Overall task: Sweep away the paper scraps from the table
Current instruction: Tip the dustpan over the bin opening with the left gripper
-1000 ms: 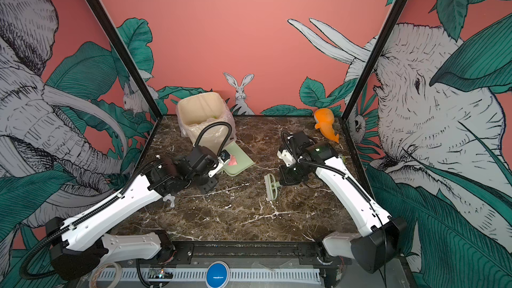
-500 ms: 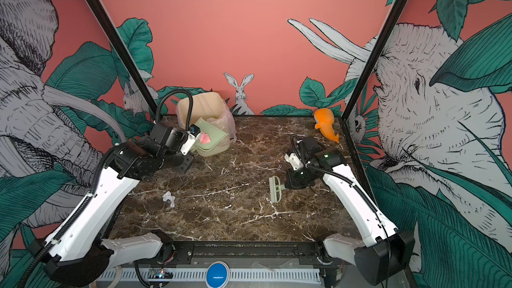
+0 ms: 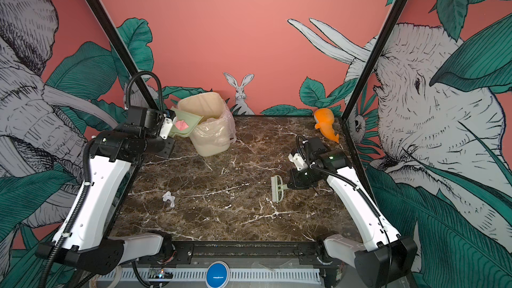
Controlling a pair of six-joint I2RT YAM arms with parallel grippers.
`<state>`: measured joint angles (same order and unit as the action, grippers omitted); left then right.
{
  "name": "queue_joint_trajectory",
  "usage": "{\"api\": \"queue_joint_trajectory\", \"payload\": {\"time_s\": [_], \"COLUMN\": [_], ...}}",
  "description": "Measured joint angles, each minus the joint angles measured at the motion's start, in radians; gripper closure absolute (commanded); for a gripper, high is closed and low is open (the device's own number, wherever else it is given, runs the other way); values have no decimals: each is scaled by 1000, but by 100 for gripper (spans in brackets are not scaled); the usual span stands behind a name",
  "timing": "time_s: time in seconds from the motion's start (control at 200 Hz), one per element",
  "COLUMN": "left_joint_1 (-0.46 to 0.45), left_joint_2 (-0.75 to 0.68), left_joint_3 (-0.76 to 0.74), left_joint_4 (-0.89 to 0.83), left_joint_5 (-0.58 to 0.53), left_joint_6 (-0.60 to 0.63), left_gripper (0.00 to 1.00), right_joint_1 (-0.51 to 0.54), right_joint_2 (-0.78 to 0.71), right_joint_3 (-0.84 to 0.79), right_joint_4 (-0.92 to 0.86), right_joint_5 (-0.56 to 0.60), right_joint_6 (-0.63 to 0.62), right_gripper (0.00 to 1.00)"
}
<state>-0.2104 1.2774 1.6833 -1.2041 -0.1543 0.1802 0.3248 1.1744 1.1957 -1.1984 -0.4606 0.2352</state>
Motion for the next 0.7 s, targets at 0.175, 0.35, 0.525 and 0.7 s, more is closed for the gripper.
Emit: {"api": "queue_joint_trajectory", "payload": {"time_s": [0.175, 0.35, 0.525, 0.7], "left_joint_1": [69, 83, 83, 83], "left_joint_2": [49, 140, 255, 330], "left_joint_3": [48, 131, 229, 289], "left_joint_4": [16, 30, 36, 37], "left_joint_5": [12, -9, -60, -125], "left_joint_6": [31, 65, 120, 177], "left_gripper": [95, 95, 95, 95], "right_joint_1": [-16, -20, -22, -30], "right_joint_2": [-8, -8, -8, -9], "right_joint_3": [0, 0, 0, 0], "right_joint_4": [-3, -3, -8, -19], "right_joint_5": [-8, -18, -22, -23], "right_joint_6": [-4, -5, -8, -12], "right_gripper": [100, 100, 100, 100]}}
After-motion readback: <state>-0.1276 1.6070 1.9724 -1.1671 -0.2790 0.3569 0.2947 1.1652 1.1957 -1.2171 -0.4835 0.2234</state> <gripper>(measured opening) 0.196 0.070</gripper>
